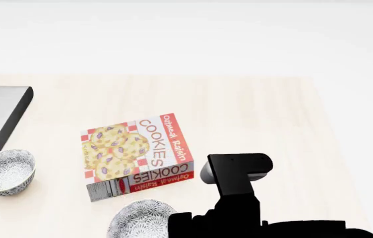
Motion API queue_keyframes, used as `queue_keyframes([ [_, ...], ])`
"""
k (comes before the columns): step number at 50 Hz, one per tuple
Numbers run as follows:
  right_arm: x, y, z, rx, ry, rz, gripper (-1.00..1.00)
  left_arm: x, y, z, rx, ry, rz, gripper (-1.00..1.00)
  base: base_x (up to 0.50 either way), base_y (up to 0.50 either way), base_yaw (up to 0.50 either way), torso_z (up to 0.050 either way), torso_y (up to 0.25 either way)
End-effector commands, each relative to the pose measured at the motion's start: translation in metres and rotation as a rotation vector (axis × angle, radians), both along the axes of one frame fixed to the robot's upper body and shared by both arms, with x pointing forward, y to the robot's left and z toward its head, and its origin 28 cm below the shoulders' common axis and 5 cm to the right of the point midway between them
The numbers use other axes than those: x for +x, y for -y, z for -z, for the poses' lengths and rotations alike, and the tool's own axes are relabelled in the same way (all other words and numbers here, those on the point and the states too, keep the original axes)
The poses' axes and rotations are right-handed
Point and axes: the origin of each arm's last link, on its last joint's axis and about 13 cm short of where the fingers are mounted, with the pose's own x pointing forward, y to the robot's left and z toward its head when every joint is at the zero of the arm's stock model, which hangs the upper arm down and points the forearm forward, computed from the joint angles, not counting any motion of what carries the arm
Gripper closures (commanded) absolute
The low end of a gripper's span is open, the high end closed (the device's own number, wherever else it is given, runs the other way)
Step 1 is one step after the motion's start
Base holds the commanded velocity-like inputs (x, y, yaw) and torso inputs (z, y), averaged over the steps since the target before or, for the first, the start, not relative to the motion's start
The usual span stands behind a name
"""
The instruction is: Pick the akita bowl next to the plate and place it on the plate.
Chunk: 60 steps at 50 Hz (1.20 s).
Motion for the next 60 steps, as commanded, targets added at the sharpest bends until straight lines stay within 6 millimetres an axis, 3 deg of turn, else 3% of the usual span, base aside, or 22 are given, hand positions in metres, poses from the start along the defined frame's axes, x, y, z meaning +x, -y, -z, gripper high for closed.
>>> queue_keyframes([
  [1,-0.001,0.000,0.011,0.010,-0.017,-0.007,1.00,0.001,0.000,0.002,0.000,-0.001,-0.002,-1.00,0.00,0.00,0.00,0.000,0.000],
  [60,0.012,-0.004,0.050,-0.063,-0.088,-0.020,1.00,0.000,0.001,-0.002,0.000,-0.003,-0.003,-1.00,0.00,0.00,0.00,0.000,0.000],
])
